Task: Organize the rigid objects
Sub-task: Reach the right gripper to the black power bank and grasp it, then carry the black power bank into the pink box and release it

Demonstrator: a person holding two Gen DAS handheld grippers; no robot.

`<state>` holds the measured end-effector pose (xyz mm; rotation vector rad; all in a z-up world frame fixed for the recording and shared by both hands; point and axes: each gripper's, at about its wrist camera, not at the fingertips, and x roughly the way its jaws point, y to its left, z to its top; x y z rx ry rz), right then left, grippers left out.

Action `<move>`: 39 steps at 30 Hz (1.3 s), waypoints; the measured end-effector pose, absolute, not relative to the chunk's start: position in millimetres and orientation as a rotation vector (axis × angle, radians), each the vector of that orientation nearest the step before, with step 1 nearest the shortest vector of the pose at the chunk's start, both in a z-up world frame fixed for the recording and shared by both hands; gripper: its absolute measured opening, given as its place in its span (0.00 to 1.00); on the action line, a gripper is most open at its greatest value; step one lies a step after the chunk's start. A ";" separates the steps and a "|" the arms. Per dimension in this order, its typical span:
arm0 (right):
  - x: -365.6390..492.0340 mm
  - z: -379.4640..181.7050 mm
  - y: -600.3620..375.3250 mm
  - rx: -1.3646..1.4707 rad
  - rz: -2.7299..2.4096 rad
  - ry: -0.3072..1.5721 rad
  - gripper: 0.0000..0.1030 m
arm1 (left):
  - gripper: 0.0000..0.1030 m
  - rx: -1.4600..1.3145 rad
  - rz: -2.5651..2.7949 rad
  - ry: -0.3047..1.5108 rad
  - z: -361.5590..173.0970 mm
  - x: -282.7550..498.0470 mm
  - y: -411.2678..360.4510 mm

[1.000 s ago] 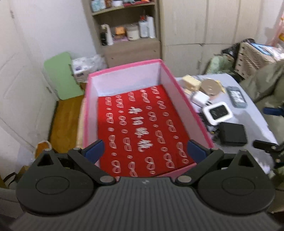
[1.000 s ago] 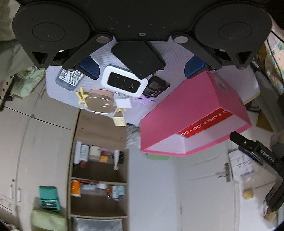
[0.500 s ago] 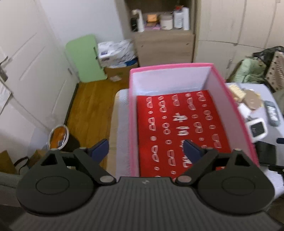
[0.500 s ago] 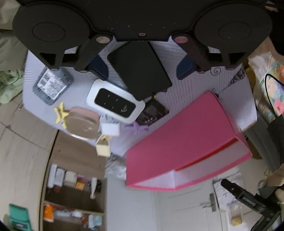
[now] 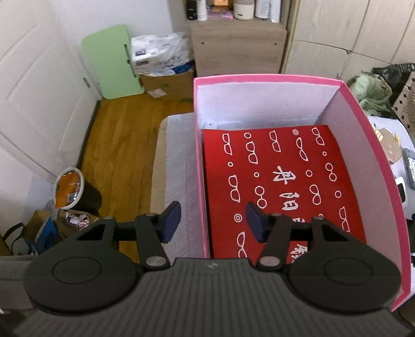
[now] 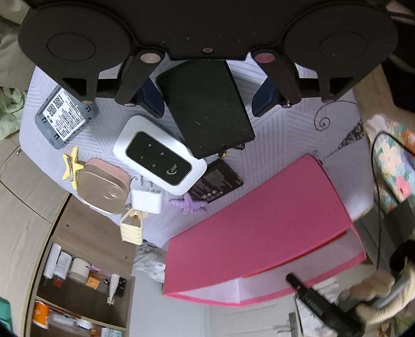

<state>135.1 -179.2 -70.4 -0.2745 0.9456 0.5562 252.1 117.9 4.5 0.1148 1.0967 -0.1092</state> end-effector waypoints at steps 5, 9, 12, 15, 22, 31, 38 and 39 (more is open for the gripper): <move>149.3 -80.3 -167.5 -0.272 0.514 0.988 0.72 | 0.44 0.113 -0.110 1.094 -6.7 254.8 125.1; 156.1 -74.9 -185.6 -0.041 0.419 0.983 0.71 | 0.31 0.053 -0.127 1.092 -15.2 251.1 131.4; 148.3 -67.2 -196.6 0.071 0.378 0.934 0.70 | 0.19 0.016 -0.131 1.098 -24.0 246.1 134.5; 142.7 -62.3 -203.3 0.148 0.346 0.899 0.70 | 0.14 0.081 -0.085 1.023 -23.0 239.1 129.4; 136.3 -52.0 -202.8 0.216 0.306 0.804 0.70 | 0.03 0.044 -0.069 0.919 -12.2 231.3 130.2; 147.3 0.9 -183.2 0.245 0.370 0.668 0.70 | 0.03 0.030 -0.059 0.890 -14.6 230.4 132.4; 185.3 37.3 -140.6 0.330 0.493 0.681 0.70 | 0.02 0.089 -0.061 0.877 -13.8 224.8 129.6; 194.3 39.0 -132.2 0.354 0.510 0.705 0.70 | 0.02 0.090 -0.062 0.872 -13.3 223.2 129.2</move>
